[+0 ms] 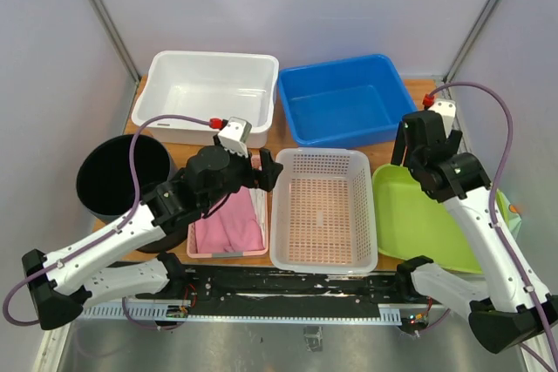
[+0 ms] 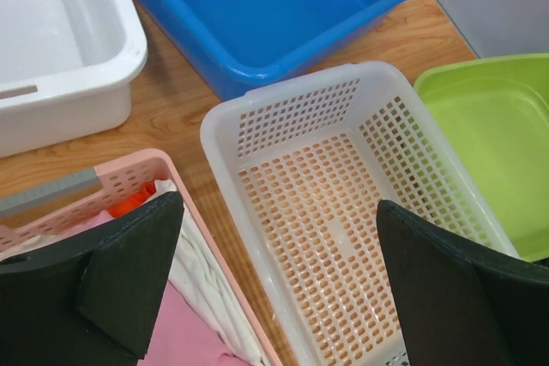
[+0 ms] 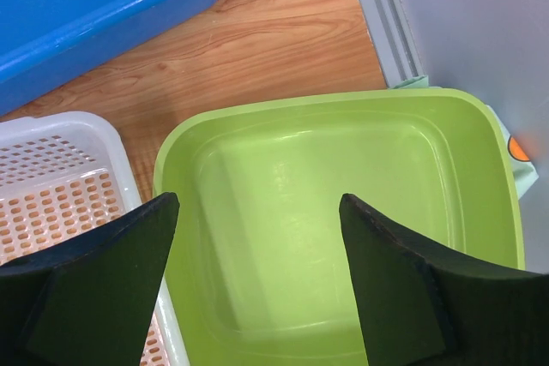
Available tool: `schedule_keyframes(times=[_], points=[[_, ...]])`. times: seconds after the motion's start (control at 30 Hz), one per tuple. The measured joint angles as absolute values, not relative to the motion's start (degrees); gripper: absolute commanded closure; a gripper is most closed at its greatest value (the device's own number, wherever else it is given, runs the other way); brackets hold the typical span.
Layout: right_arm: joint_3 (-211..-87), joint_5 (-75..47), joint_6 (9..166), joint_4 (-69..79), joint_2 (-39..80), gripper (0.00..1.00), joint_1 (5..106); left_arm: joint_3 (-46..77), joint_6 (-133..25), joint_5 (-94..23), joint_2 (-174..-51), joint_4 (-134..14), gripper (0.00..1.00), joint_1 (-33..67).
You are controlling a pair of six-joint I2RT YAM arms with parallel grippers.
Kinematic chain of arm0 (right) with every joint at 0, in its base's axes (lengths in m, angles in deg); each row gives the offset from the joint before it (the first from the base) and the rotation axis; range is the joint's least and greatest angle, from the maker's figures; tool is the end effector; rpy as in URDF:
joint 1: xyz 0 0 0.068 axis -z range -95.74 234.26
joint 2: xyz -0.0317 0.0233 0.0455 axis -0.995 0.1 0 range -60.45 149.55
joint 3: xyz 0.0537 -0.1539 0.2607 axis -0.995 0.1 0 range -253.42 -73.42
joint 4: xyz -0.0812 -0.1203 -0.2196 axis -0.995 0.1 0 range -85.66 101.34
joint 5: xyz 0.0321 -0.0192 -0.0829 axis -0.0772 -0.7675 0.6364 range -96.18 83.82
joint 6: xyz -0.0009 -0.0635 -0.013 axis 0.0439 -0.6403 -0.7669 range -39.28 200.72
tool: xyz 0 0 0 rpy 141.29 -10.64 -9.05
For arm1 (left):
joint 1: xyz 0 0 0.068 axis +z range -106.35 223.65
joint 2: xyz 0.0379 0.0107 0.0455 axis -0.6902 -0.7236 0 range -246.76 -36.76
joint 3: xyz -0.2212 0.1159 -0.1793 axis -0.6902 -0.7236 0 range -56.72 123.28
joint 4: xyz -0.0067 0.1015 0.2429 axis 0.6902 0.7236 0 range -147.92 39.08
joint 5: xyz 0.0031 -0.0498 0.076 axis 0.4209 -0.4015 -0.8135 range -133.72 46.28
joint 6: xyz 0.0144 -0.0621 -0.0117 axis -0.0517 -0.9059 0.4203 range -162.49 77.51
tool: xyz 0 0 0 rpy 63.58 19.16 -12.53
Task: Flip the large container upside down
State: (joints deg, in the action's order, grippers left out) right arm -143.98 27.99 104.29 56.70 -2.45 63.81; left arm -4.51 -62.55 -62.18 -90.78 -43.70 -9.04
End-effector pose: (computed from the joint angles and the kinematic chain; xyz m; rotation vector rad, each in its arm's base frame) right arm 0.1769 0.0356 0.4057 0.3622 2.1067 -0.2315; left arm 0.1401 -0.1574 0.3745 0.3046 1.8520 -0.5885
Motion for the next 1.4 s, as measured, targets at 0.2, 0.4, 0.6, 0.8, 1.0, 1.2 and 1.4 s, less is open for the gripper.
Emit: schedule_keyframes(times=[0.2, 0.4, 0.6, 0.8, 1.0, 1.2, 1.4], points=[[-141.1, 25.15, 103.85, 54.75, -5.6, 0.23, 63.81, -2.48, -62.55, -63.91, -92.84, -41.12, 0.01, -9.06], [-136.03, 21.02, 105.01, 53.05, -8.55, 0.23, 63.81, 6.17, -62.52, -62.84, -103.07, -38.19, 0.01, -13.19], [-132.18, 15.62, 106.91, 53.13, -9.58, 0.22, 63.81, 8.1, -63.84, -58.77, -111.0, -39.09, 0.01, -19.03], [-132.13, 15.23, 109.32, 55.28, -10.76, 0.23, 63.81, 6.74, -66.2, -55.23, -120.07, -41.71, 0.01, -22.76], [-130.47, 16.82, 111.68, 56.57, -14.01, 0.16, 63.83, 5.17, -67.92, -55.98, -126.87, -42.04, 0.01, -22.74], [-129.56, 12.73, 112.22, 56.54, -12.88, 0.14, 67.27, 1.23, -72.58, -57.99, -128.97, -42.91, 0.01, -17.23], [-126.21, 4.41, 111.5, 54.71, -8.85, 0.16, 72.62, -0.67, -77.17, -62.86, -128.57, -41.14, 0.01, -15.51]])
